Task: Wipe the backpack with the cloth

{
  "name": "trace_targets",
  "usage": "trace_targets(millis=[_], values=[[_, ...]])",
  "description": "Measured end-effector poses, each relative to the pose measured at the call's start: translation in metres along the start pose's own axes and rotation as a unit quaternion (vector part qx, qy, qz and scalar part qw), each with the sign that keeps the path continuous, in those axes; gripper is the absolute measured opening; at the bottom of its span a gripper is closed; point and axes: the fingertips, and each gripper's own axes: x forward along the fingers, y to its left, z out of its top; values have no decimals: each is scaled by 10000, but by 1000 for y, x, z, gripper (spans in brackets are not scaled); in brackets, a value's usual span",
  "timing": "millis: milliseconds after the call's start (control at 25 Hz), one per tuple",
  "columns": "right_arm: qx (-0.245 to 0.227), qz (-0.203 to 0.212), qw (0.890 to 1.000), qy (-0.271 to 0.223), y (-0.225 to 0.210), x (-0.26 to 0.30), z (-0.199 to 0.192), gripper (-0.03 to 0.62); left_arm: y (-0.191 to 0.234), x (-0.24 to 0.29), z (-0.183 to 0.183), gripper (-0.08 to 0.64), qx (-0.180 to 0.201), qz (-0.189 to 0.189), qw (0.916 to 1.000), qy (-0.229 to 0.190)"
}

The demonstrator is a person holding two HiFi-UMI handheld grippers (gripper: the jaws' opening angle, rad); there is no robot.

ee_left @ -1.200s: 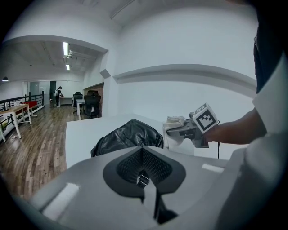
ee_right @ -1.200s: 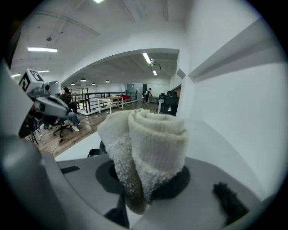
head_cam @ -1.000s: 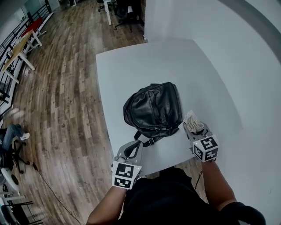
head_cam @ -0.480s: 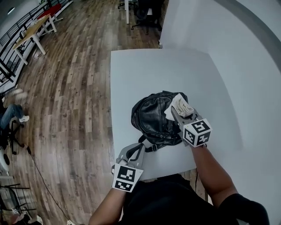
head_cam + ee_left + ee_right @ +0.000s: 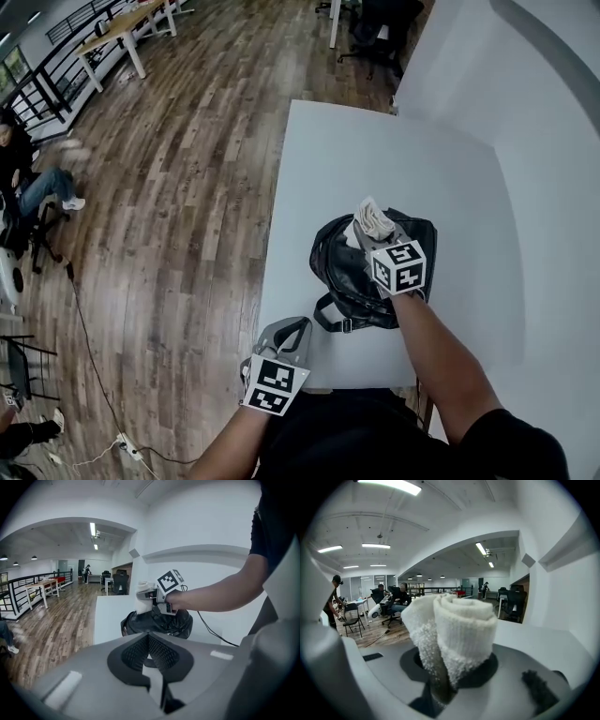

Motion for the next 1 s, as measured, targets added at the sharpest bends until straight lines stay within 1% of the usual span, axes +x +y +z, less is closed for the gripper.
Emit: trace_targets(millis=[200, 400, 680, 1000], values=[[-173, 193, 9995, 174, 8, 26, -10, 89, 5, -3, -15, 6, -145, 211, 9996, 131], [-272, 208, 9991, 258, 6, 30, -16, 89, 8, -1, -19, 6, -228, 278, 9992, 159], [-323, -3, 9990, 319, -10, 24, -22, 89, 5, 9, -16, 6, -162, 148, 9996, 150], [-290, -304, 9986, 324, -33, 4, -20, 89, -3, 17, -9, 6, -34, -70, 9999, 153]])
